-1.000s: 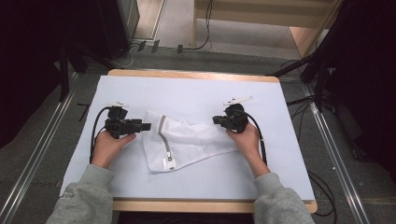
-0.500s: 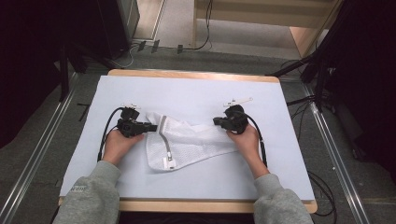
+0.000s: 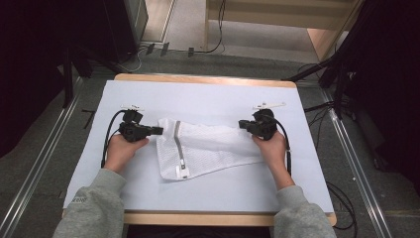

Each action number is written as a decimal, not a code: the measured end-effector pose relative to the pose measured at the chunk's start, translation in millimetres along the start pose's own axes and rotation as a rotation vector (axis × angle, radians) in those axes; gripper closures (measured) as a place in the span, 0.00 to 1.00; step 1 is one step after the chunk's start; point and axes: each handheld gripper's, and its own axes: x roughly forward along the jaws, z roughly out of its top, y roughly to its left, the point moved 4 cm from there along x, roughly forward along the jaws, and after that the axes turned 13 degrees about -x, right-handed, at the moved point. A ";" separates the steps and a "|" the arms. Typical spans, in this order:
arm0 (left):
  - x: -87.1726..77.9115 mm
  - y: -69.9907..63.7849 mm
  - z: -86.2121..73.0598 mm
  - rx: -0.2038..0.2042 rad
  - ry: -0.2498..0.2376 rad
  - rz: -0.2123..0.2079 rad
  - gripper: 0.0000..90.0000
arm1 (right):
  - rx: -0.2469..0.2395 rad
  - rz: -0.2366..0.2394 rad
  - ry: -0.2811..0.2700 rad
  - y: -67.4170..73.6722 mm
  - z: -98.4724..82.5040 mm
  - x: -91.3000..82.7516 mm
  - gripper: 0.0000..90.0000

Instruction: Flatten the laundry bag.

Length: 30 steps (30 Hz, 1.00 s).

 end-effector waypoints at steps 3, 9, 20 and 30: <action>-9.0 -5.2 -0.4 -0.001 -0.007 -0.022 1.00 | 0.003 -0.024 -0.024 -7.8 0.2 -12.4 0.98; -25.1 -11.0 -16.4 -0.020 -0.007 -0.056 1.00 | 0.046 -0.066 -0.044 -23.5 -8.5 -33.2 0.98; -31.3 -15.5 -58.0 -0.010 0.064 -0.043 1.00 | 0.058 -0.062 0.027 -23.9 -39.7 -40.5 0.98; -26.8 -23.6 -73.4 0.030 0.116 -0.036 1.00 | 0.066 -0.049 0.057 -28.5 -40.9 -25.9 0.97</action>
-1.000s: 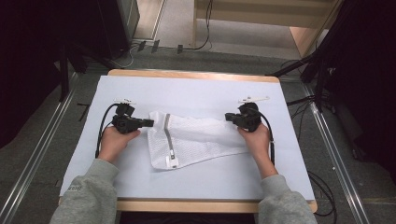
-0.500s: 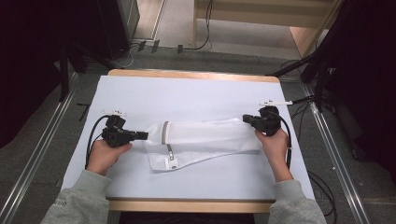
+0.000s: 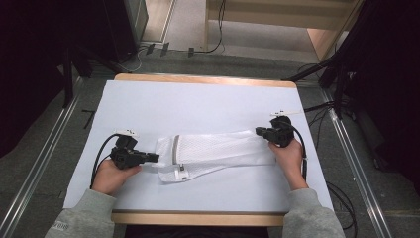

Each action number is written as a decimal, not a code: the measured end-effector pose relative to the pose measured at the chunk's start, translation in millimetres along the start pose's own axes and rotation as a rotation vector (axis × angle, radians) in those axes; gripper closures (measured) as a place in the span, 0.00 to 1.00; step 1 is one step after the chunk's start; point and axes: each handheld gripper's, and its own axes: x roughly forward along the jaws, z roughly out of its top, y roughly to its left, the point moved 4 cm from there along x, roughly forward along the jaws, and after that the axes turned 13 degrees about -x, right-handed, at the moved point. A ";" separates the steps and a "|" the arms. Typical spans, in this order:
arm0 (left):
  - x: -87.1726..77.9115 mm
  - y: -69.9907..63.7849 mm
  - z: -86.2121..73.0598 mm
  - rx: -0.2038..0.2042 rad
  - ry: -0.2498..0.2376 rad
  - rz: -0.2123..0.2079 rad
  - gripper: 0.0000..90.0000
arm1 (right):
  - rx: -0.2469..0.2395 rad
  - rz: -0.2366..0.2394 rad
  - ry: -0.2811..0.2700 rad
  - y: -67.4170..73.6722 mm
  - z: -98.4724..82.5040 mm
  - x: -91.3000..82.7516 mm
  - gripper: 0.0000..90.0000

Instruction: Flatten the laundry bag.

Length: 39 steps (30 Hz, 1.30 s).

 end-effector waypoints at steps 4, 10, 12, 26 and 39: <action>-4.2 -1.9 -1.1 -0.001 -0.015 0.004 1.00 | 0.018 0.001 -0.029 -4.6 14.5 7.8 0.98; -8.4 -4.8 -6.6 -0.014 -0.018 0.005 1.00 | 0.017 0.005 -0.042 -10.2 31.6 24.2 0.98; -10.5 -5.7 -7.8 -0.017 -0.023 0.004 1.00 | 0.009 0.003 -0.041 -11.9 36.6 30.1 0.98; -39.9 -12.4 4.4 0.051 -0.129 0.087 0.84 | -0.010 0.000 -0.045 -11.6 61.7 53.2 0.77; -25.4 -30.4 67.2 0.128 -0.143 0.057 0.78 | -0.046 -0.020 -0.100 4.5 53.9 2.3 0.68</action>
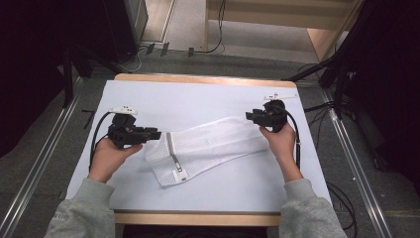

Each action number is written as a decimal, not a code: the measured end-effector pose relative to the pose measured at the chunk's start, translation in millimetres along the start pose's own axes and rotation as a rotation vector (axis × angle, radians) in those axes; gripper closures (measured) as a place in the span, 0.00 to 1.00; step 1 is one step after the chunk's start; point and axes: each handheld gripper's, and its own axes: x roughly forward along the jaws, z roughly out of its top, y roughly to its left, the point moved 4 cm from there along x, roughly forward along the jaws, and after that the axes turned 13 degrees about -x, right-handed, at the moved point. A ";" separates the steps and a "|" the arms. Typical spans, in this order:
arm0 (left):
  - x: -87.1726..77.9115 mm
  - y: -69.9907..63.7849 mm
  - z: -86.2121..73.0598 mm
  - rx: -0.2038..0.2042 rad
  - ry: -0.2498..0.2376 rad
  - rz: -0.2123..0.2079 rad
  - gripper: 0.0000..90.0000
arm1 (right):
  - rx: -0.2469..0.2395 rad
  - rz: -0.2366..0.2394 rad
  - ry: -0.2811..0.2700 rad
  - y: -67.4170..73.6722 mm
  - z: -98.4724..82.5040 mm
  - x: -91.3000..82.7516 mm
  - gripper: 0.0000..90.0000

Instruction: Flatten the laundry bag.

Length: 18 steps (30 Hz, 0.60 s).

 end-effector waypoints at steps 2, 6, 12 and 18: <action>9.7 1.2 7.3 0.002 0.009 -0.006 0.78 | -0.001 -0.007 0.004 2.4 -3.3 -1.5 0.68; 30.2 2.9 19.1 0.025 0.037 -0.017 0.77 | 0.010 0.019 0.007 9.2 -12.7 -6.5 0.70; 59.7 11.0 29.9 0.039 0.078 -0.009 0.73 | 0.005 0.023 0.036 21.7 -30.0 -11.9 0.72; 83.4 14.6 39.0 0.061 0.105 -0.010 0.72 | 0.006 0.052 0.050 35.8 -46.1 -13.9 0.72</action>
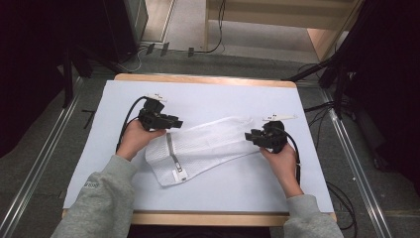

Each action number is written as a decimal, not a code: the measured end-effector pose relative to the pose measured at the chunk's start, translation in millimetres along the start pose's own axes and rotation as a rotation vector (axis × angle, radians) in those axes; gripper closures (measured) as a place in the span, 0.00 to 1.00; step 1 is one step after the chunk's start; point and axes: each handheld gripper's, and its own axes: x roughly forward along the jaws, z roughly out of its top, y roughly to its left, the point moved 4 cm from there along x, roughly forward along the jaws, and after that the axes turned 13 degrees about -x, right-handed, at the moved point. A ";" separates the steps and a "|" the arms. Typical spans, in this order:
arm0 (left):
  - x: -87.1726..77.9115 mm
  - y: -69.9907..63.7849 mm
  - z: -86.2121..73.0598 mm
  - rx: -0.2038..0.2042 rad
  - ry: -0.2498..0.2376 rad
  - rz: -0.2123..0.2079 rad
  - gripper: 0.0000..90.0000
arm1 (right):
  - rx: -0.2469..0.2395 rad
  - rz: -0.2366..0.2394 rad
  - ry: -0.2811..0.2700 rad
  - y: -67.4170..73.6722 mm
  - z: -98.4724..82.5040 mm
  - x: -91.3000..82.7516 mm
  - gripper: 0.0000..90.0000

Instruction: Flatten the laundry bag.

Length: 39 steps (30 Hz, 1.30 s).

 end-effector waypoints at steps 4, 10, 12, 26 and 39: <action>15.9 0.0 3.7 0.016 0.028 -0.005 0.70 | -0.019 0.015 0.007 11.1 -4.6 -1.3 0.72; 39.6 9.7 -0.8 0.024 0.058 0.016 0.69 | -0.027 0.023 0.012 17.8 -11.9 -6.1 0.71; 46.3 11.9 -3.4 0.041 0.076 0.036 0.68 | -0.022 0.020 0.022 17.8 -14.6 -6.5 0.71; 59.1 5.6 -10.8 0.076 0.120 0.009 0.80 | 0.002 0.003 0.006 9.8 -18.7 -10.3 0.71; 58.2 5.6 -11.2 0.065 0.124 0.012 1.00 | 0.007 -0.001 -0.003 6.6 -18.7 -11.5 0.72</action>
